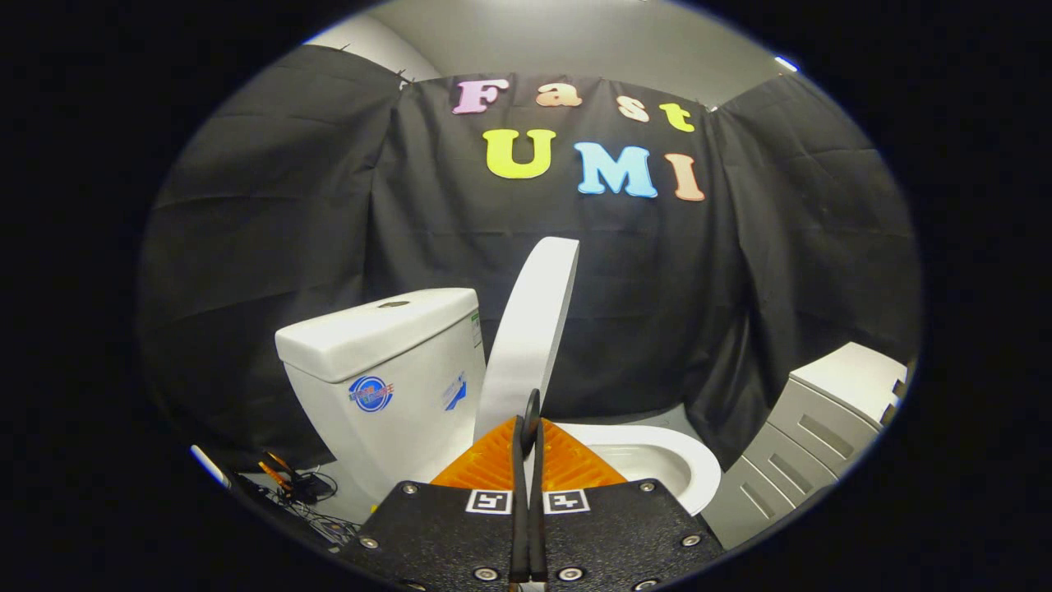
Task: Open the toilet lid.
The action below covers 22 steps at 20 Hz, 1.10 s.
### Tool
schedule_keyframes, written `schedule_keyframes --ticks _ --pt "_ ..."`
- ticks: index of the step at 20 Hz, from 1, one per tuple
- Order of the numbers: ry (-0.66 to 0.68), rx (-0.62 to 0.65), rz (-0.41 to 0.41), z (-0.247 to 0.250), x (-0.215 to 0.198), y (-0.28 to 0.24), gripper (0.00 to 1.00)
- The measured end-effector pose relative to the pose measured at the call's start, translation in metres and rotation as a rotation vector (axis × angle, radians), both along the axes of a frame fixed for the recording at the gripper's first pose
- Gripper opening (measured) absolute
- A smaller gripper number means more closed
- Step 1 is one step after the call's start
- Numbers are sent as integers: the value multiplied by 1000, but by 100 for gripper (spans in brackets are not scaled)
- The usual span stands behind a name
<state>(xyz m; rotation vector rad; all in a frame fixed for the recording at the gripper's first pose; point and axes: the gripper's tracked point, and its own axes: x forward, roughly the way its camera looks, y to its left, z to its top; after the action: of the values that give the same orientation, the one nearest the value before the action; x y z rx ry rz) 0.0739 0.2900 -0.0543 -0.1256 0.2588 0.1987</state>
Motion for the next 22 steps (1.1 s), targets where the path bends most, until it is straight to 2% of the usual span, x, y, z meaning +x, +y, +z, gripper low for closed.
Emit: schedule_keyframes --ticks 22 --pt "-44 -108 153 -6 0 83 0"
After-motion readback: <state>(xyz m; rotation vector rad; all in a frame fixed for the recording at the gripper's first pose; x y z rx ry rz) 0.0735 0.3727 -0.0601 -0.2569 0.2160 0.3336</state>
